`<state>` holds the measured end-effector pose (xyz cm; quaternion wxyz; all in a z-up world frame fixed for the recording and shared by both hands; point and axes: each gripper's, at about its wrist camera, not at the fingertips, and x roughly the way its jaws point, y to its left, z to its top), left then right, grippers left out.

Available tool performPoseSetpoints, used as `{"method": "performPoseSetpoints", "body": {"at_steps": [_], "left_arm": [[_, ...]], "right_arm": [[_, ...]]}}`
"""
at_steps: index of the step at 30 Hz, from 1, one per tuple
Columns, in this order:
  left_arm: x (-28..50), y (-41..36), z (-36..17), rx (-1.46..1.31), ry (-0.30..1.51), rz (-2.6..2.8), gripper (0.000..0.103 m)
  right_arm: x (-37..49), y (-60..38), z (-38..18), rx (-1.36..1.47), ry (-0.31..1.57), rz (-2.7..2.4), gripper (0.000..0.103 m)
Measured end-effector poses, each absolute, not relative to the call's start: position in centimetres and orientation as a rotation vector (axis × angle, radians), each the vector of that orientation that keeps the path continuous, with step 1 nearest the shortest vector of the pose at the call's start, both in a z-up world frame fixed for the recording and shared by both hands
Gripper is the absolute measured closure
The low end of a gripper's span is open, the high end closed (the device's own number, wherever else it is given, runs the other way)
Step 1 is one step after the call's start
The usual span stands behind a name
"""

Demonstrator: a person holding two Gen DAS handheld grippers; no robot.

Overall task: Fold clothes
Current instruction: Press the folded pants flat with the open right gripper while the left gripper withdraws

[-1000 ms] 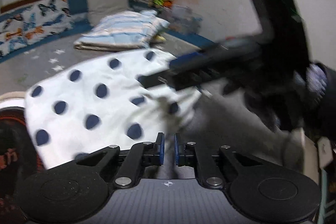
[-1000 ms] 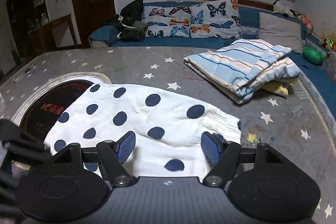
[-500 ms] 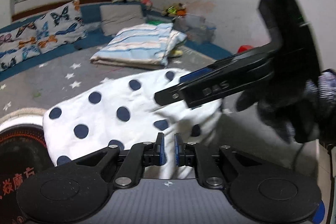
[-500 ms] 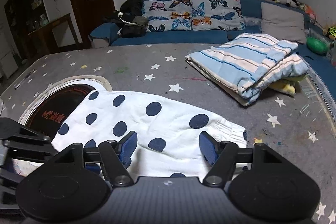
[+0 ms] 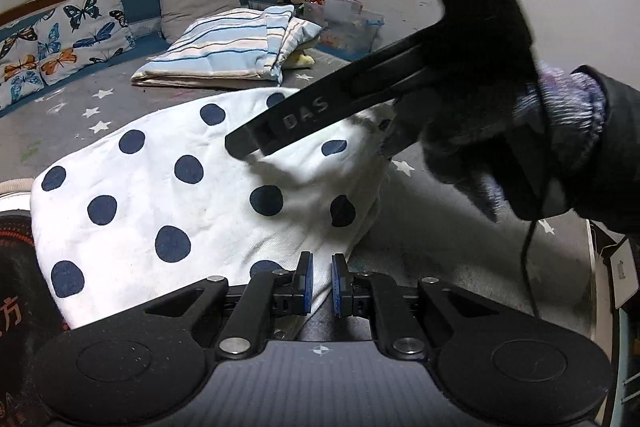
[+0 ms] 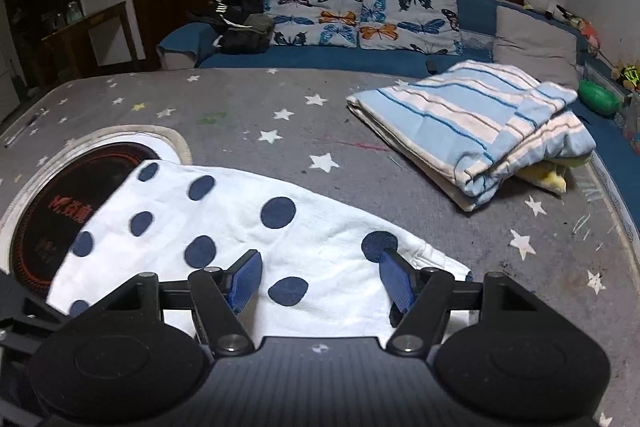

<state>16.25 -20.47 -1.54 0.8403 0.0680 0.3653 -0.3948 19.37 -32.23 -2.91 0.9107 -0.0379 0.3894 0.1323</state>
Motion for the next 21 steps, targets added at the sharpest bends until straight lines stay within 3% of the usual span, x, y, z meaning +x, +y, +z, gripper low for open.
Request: {"method": "performPoseSetpoints", "body": {"at_steps": [21], "left_arm": [[16.6, -15.2, 0.9, 0.026, 0.744, -0.71, 0.089]], "right_arm": [[12.3, -32.1, -1.2, -0.239, 0.717, 0.236, 0.032]]}}
